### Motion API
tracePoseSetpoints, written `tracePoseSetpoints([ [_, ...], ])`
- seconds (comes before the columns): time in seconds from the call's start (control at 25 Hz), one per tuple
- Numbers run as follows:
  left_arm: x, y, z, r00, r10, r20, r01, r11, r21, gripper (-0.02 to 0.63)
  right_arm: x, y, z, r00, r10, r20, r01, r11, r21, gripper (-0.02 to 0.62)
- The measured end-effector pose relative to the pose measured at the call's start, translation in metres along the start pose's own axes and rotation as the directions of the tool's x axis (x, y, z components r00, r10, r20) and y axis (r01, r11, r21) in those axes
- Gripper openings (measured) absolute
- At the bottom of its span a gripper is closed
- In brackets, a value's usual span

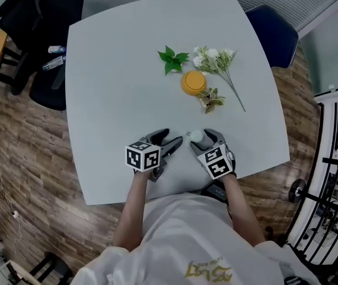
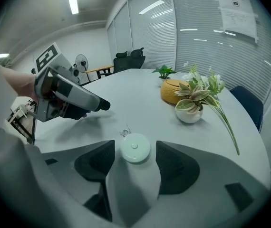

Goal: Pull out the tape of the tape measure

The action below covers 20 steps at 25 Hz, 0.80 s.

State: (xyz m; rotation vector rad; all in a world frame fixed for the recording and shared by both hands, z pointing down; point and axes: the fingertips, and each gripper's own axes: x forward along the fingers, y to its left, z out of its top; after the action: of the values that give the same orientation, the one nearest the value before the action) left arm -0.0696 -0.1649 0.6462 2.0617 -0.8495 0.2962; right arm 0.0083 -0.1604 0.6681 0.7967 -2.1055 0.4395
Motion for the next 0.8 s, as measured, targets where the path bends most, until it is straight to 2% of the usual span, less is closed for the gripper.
tracePoseSetpoints([
  [0.28, 0.0093, 0.003, -0.0039, 1.0, -0.01, -0.018, 0.01, 1.0, -0.012, 0.272, 0.0096, -0.0005, -0.0003, 1.0, -0.001, -0.029, -0.001, 0.998, -0.069, 0.273],
  [0.52, 0.0106, 0.0026, -0.0022, 1.0, -0.018, -0.016, 0.018, 1.0, -0.015, 0.272, 0.0107, 0.0048, -0.0029, 1.0, 0.0, -0.015, -0.001, 0.997, -0.073, 0.229],
  [0.8, 0.0113, 0.0028, -0.0014, 1.0, -0.023, -0.016, 0.023, 1.0, -0.017, 0.272, 0.0108, 0.0044, -0.0029, 1.0, 0.009, -0.022, -0.01, 0.998, -0.069, 0.227],
])
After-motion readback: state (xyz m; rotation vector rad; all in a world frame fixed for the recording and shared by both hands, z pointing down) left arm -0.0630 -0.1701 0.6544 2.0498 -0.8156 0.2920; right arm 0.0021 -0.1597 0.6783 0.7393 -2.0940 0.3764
